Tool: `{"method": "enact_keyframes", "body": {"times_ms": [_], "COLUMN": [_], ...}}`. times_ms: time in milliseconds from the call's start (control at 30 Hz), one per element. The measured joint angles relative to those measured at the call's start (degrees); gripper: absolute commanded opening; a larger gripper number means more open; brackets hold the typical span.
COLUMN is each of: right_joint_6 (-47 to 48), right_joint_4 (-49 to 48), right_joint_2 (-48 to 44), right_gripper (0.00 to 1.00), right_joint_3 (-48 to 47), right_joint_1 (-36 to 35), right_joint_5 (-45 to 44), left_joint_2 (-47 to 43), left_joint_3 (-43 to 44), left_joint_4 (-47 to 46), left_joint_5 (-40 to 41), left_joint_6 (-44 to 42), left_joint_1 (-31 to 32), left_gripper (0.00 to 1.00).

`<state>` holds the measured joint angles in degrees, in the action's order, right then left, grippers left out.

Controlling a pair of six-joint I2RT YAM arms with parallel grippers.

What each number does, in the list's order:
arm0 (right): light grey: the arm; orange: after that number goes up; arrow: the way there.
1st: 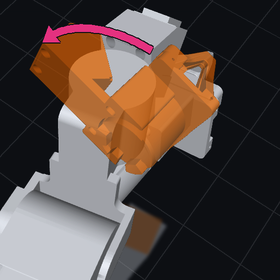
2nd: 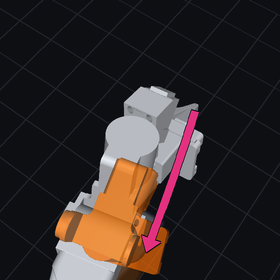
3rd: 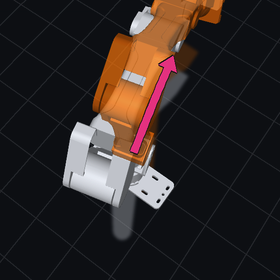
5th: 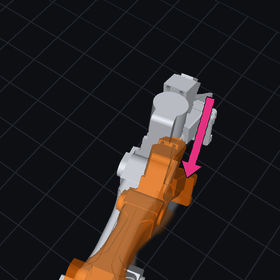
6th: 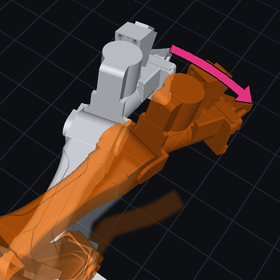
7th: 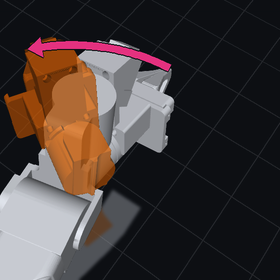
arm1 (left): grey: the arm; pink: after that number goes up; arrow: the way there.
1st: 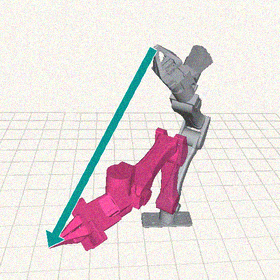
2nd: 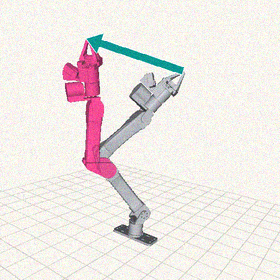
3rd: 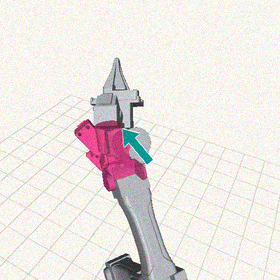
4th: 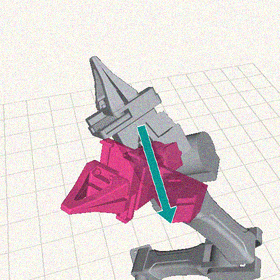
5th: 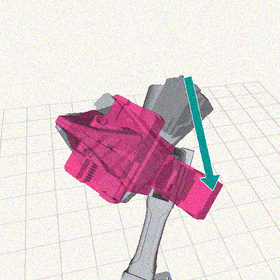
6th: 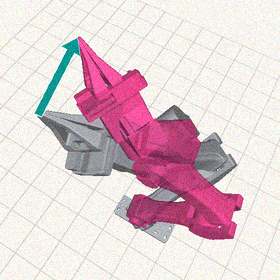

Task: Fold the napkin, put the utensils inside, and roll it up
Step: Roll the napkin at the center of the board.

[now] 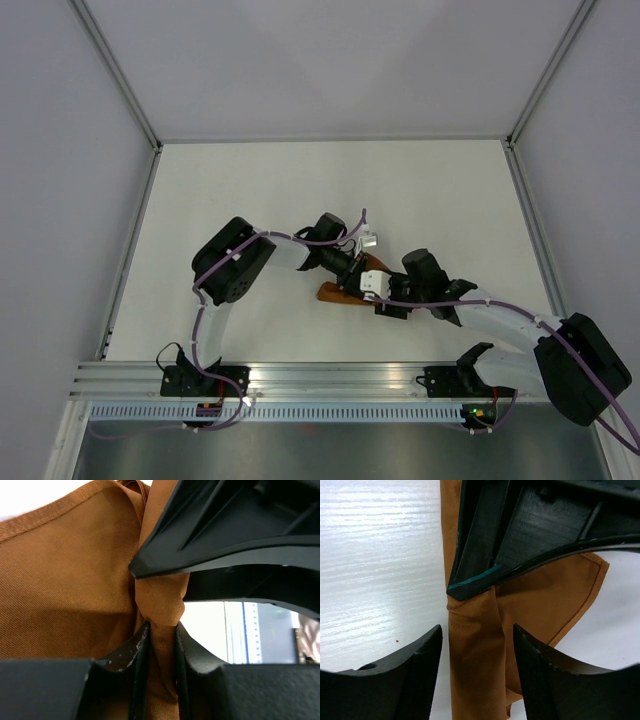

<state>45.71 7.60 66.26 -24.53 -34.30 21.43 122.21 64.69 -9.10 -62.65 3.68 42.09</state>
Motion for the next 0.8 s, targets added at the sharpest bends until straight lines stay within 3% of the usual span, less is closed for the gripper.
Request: {"method": "enact_keyframes", "body": {"times_ms": [67,367,467,633,800], "right_joint_6": [-0.04,-0.09,0.04,1.22,2.82], "right_joint_4": [-0.44,-2.49,-3.32,-4.42,-0.9], "right_joint_2": [0.22,0.31,0.63,2.47,7.56], "right_gripper": [0.63,0.39,0.26,0.2,0.18], "right_joint_3": [0.74,2.58,2.93,2.4,-2.14], "right_joint_1": [-0.13,-0.37,-0.35,0.0,2.82], "right_joint_5": [-0.48,-1.42,-1.49,0.24,4.72], "left_joint_2": [0.07,0.66,0.44,-3.15,-6.78], "left_joint_3": [0.09,1.38,1.18,-3.13,-6.95], "left_joint_4": [0.81,4.66,4.66,1.11,-1.86], "left_joint_5": [-0.31,-0.5,0.17,4.48,11.21], "left_joint_6": [0.63,3.04,3.89,5.38,5.7], "left_joint_1": [0.0,0.0,0.0,0.0,0.17], "left_gripper": [0.04,0.07,0.14,0.21,0.38]}}
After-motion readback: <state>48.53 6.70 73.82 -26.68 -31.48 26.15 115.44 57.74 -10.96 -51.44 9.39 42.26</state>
